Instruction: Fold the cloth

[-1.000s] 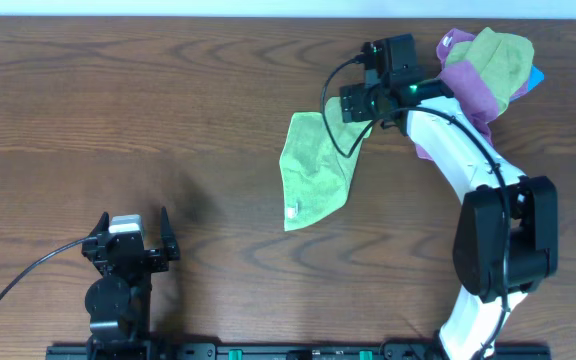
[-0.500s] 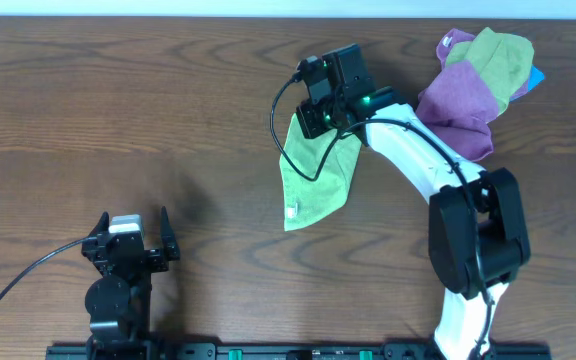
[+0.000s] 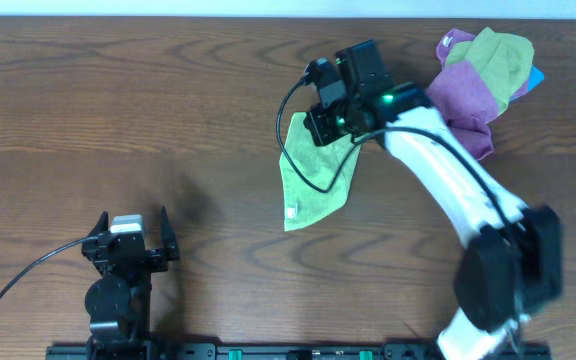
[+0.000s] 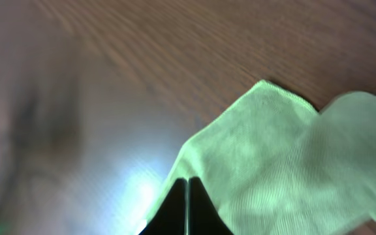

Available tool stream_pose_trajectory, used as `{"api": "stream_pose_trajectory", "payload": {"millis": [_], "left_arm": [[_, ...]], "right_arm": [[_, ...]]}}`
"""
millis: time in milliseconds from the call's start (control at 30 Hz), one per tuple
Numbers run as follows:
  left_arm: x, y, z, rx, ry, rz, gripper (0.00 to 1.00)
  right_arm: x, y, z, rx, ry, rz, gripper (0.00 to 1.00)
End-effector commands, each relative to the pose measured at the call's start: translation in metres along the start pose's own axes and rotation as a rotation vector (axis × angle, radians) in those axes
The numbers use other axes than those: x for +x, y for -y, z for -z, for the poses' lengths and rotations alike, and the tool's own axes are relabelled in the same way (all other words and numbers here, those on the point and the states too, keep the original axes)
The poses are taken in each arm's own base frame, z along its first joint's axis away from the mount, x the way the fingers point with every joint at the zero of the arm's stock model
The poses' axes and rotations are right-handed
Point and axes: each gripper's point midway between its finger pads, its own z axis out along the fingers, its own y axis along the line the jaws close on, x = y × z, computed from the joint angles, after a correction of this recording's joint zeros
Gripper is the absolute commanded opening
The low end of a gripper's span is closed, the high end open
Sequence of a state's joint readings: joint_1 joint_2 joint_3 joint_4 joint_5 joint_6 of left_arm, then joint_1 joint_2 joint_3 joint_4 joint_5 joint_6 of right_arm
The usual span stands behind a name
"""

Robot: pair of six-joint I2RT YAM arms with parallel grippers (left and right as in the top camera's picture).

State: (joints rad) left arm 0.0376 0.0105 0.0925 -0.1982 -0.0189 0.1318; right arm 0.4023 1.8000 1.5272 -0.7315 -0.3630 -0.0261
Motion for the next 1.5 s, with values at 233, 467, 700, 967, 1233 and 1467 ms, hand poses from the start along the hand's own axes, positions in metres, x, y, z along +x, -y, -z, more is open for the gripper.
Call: {"api": "stream_pose_trajectory", "payload": {"millis": [233, 467, 700, 967, 1233, 1467], "left_arm": [[-0.016, 0.102, 0.033, 0.639, 0.085, 0.034, 0.95], [-0.03, 0.147, 0.086, 1.039, 0.173, -0.017, 0.95], [-0.051, 0.166, 0.153, 1.385, 0.388, -0.198, 0.95], [-0.102, 0.132, 0.098, 1.018, 0.324, 0.277, 0.95], [-0.14, 0.126, 0.088, 0.984, 0.322, 0.326, 0.95], [-0.174, 0.148, 0.036, 1.092, 0.113, 0.297, 0.95]], "right_arm": [[0.013, -0.048, 0.135, 0.012, 0.104, 0.093, 0.99], [0.052, -0.068, 0.184, 0.009, 0.079, 0.084, 0.99], [0.078, -0.089, 0.234, 0.014, 0.154, 0.112, 0.99], [0.126, -0.091, 0.245, 0.027, 0.143, 0.031, 0.99], [0.133, -0.082, 0.229, 0.041, 0.134, -0.018, 0.99], [0.121, -0.069, 0.233, 0.121, 0.186, -0.037, 0.99]]}}
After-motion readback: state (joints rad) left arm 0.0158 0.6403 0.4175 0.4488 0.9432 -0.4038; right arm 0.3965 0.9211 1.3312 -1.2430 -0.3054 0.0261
